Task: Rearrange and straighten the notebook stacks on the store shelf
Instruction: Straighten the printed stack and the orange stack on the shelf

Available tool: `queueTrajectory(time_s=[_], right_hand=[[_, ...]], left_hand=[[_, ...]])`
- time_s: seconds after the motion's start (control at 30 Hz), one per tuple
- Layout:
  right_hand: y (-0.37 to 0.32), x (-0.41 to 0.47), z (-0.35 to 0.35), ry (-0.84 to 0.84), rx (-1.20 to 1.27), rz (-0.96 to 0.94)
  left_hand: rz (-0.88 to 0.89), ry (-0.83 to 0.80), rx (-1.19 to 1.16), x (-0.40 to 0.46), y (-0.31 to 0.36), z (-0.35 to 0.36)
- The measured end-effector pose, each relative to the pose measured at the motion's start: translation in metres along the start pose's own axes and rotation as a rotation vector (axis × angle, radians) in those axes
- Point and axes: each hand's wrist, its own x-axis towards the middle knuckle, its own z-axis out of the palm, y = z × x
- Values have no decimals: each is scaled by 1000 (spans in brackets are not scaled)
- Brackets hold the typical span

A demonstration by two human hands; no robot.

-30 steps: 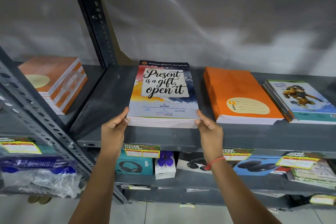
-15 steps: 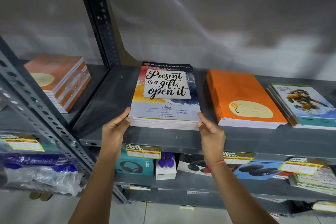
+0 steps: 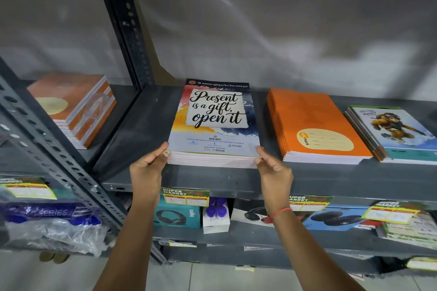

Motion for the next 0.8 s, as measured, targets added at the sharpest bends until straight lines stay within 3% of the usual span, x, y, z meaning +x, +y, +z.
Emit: queueTrajectory(time_s=[0.33,0.4,0.47,0.57,0.67,0.73,0.8], right_hand=[[-9,-3,-4,-65,-33,22],[-16,-7,-14,-105,-6,39],[-21,-9,-33,-57,22,-10],[-30,0,-83,195,94,-188],[-28,26,-129,406,136,-236],[-17,47,-157,421,116,-154],[-6,65,-177,327,53,-65]], left_hand=[[-8,32,56,-7,7,5],[70,165,192,-18,10,16],[262,245,337,-35,19,36],[456,46,421,-70,26,88],[406,-231,389,-104,19,147],[315,-338,398,-119,4,183],[158,-386,423,-119,-11,208]])
